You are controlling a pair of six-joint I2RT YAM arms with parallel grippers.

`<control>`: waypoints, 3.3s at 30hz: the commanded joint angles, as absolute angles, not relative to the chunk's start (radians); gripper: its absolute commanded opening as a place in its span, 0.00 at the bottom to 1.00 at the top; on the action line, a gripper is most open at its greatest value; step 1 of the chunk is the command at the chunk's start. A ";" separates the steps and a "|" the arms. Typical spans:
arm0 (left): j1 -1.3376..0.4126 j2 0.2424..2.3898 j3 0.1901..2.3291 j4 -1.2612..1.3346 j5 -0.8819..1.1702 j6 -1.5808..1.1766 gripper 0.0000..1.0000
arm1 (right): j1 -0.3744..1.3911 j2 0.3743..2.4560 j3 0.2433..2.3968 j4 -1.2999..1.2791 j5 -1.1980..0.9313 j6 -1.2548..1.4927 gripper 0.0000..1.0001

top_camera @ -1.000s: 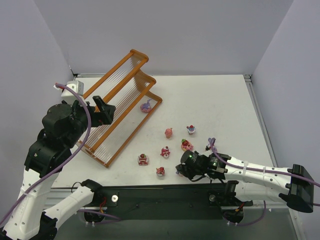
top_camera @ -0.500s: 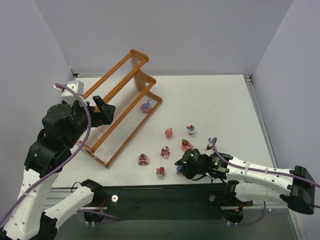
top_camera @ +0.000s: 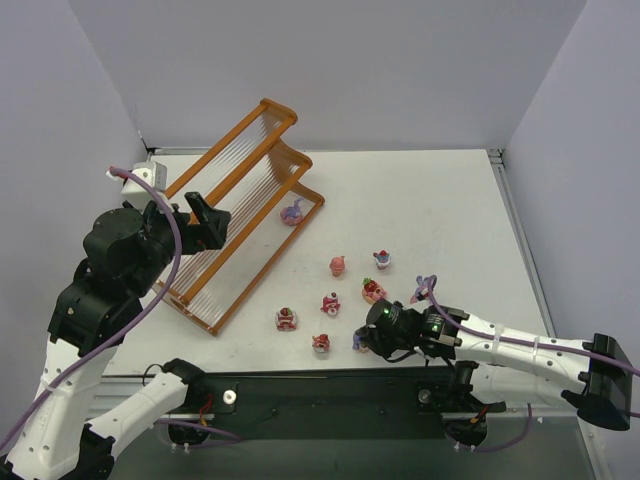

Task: Place and organize the plastic toys onto the shelf

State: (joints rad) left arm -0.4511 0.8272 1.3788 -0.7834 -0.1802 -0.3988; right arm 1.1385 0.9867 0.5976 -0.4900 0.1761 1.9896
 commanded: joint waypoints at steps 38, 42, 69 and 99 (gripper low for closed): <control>-0.456 0.845 1.528 -0.819 -0.242 -0.357 0.97 | 0.879 1.664 1.466 -0.244 -0.224 1.275 0.00; -0.456 0.847 1.534 -0.822 -0.244 -0.357 0.97 | 0.877 1.756 1.528 -0.189 -0.285 1.224 0.00; -0.457 0.887 1.522 -0.810 -0.241 -0.353 0.97 | 0.839 2.014 1.606 -0.012 -0.153 1.327 0.00; -0.456 0.884 1.499 -0.796 -0.238 -0.356 0.97 | 0.842 2.145 1.649 0.026 -0.169 1.416 0.01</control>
